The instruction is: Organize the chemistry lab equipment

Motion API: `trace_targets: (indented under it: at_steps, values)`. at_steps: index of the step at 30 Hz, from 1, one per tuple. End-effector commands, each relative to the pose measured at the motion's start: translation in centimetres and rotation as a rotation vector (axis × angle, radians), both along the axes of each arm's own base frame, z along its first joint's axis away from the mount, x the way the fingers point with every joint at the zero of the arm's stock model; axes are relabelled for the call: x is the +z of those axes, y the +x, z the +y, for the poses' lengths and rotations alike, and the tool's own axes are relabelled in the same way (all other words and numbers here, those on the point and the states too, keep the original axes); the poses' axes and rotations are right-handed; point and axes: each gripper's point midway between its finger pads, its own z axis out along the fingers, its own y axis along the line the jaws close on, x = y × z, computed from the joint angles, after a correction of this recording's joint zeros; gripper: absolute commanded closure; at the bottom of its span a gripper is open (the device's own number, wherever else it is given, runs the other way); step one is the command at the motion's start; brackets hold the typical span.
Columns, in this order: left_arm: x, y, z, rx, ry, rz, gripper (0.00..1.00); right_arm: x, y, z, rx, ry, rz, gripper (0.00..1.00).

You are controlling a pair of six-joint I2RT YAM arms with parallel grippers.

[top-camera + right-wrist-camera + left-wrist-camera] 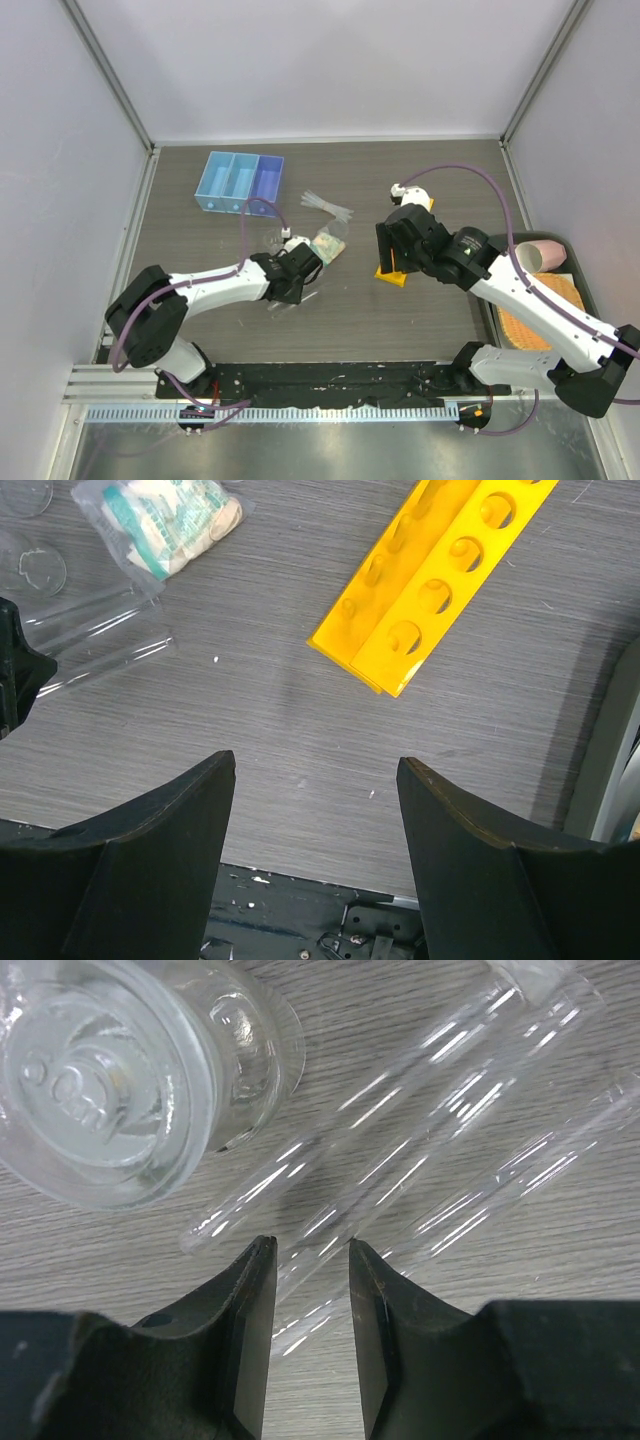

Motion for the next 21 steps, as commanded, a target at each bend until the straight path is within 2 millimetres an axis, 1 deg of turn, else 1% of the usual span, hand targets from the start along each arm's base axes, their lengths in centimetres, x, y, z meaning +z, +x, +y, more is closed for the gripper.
trace_targets:
  at_steps: [1,5,13,14,16,17,19,20,21]
  values:
    - [-1.3,0.0,0.0,-0.001,0.006,0.001,0.63,0.6,0.1,0.6,-0.006,0.044,-0.027,0.28]
    - [-1.9,-0.4,0.1,-0.002,0.008,0.014,0.63,0.3,0.0,0.6,-0.006,0.046,-0.021,0.28]
    - [-2.8,-0.6,0.3,-0.004,0.016,0.028,0.68,-0.1,-0.3,0.6,-0.006,0.046,-0.013,0.29]
    - [-2.9,-0.6,0.3,-0.006,0.017,0.030,0.74,0.0,-0.3,0.6,-0.007,0.048,-0.016,0.28]
    - [-2.9,-0.7,0.2,-0.008,0.016,0.033,0.79,-0.1,-0.3,0.6,-0.007,0.044,-0.016,0.29]
    - [-2.9,-0.6,0.2,-0.010,0.016,0.034,0.86,-0.1,-0.3,0.5,-0.009,0.044,-0.016,0.29]
    - [-2.8,-0.6,0.2,-0.015,0.018,0.036,0.92,-0.1,-0.3,0.6,-0.008,0.047,-0.014,0.28]
    - [-2.7,-0.6,0.2,-0.018,0.021,0.035,0.97,0.0,-0.2,0.6,-0.009,0.049,-0.018,0.29]
    - [-2.5,-0.6,0.2,-0.021,0.023,0.035,0.99,0.0,-0.3,0.6,-0.009,0.050,-0.018,0.28]
